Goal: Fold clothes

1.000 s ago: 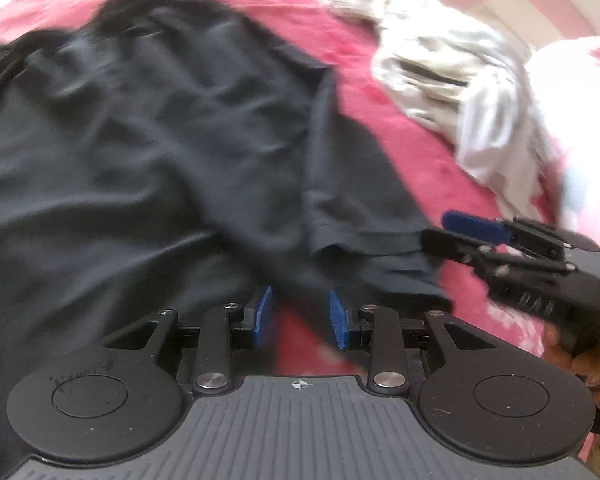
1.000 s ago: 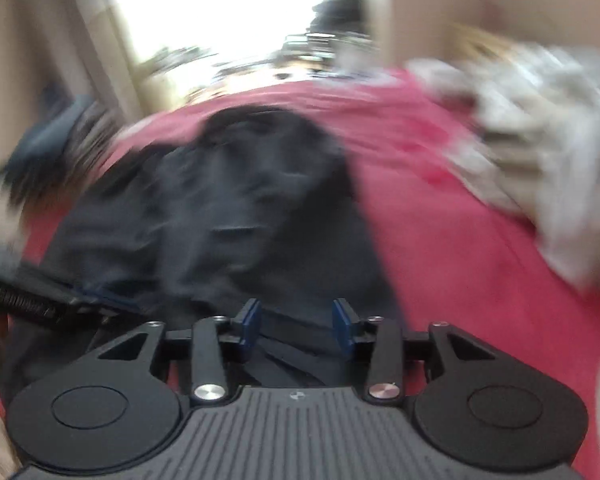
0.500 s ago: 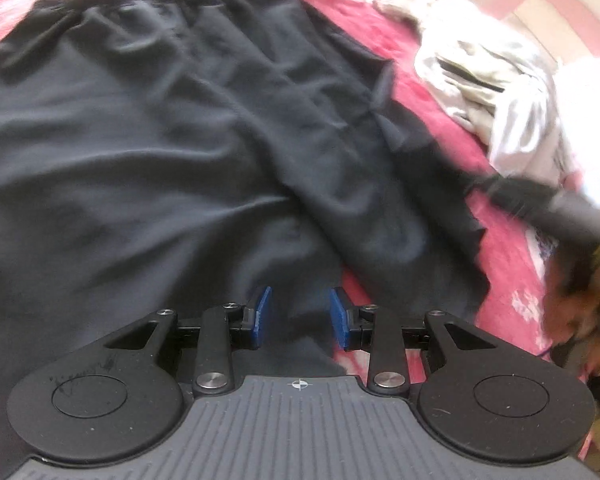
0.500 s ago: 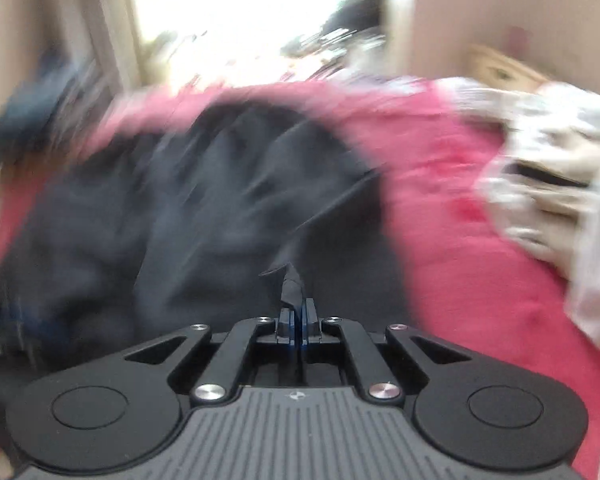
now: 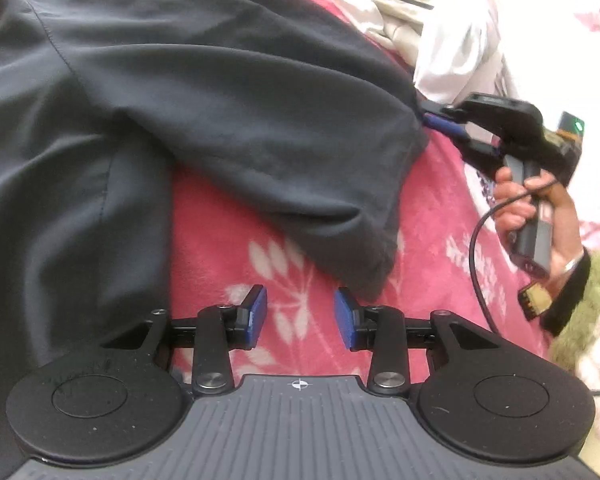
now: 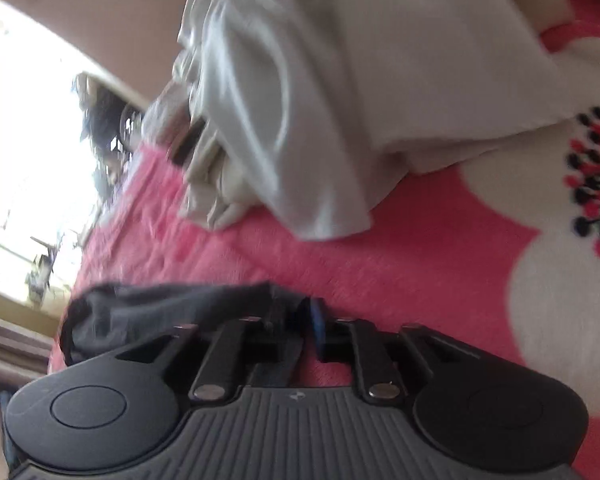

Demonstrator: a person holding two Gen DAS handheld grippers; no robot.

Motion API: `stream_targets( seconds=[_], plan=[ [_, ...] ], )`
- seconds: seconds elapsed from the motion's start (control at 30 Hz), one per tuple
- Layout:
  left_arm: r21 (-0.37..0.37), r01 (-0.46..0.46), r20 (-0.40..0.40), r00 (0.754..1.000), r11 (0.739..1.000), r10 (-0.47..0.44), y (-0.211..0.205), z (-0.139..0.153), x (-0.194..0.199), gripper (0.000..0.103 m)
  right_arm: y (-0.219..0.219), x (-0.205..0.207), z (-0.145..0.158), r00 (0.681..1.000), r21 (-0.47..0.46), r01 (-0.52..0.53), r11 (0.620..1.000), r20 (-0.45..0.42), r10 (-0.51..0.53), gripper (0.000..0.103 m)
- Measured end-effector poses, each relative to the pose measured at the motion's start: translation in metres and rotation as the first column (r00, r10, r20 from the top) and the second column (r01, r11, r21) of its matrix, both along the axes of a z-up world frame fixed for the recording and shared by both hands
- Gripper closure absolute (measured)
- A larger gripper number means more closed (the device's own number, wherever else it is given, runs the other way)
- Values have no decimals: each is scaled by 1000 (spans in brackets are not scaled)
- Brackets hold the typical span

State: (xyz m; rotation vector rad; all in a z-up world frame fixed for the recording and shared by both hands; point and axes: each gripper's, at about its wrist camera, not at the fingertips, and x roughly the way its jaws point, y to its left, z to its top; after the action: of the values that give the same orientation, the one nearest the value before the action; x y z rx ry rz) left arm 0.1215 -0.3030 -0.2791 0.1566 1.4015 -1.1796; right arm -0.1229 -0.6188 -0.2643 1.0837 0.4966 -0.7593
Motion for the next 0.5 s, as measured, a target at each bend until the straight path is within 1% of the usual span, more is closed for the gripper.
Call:
stream_targets(
  seconds=[0.03,0.1,0.13,0.2,0.3,0.37,0.43,0.5],
  plan=[
    [-1,-11,-3,1000,1000,11,-1,0,0,64,3,-8,4,999,-20,32,999,-3,-32,55],
    [-6,-34,-14,999,999,34,-7,-3,4,60,9,-24,8,998,-22,63,998,7,-63,56],
    [-8,-46,-19,999,999,45,-10,-4,6,59,12,-31,9,998,-2,55,998,13,-55,56],
    [-20,-87,-53,995,996,86,-17,-9,12,53,19,-42,10,999,34,34,999,26,-35,56],
    [-22,-143,-107,984,989,140,-25,-13,16,50,33,-51,12,999,71,-22,997,32,20,55],
    [-27,-126,-95,988,992,123,-30,-11,10,49,46,-52,13,999,85,-49,995,21,47,55],
    [-32,-80,-74,994,996,78,-32,-7,2,49,60,-47,15,996,105,-91,990,12,90,55],
    [-35,-53,-84,995,998,50,-31,-7,-4,49,75,-38,12,986,161,-165,973,35,162,55]
  ],
)
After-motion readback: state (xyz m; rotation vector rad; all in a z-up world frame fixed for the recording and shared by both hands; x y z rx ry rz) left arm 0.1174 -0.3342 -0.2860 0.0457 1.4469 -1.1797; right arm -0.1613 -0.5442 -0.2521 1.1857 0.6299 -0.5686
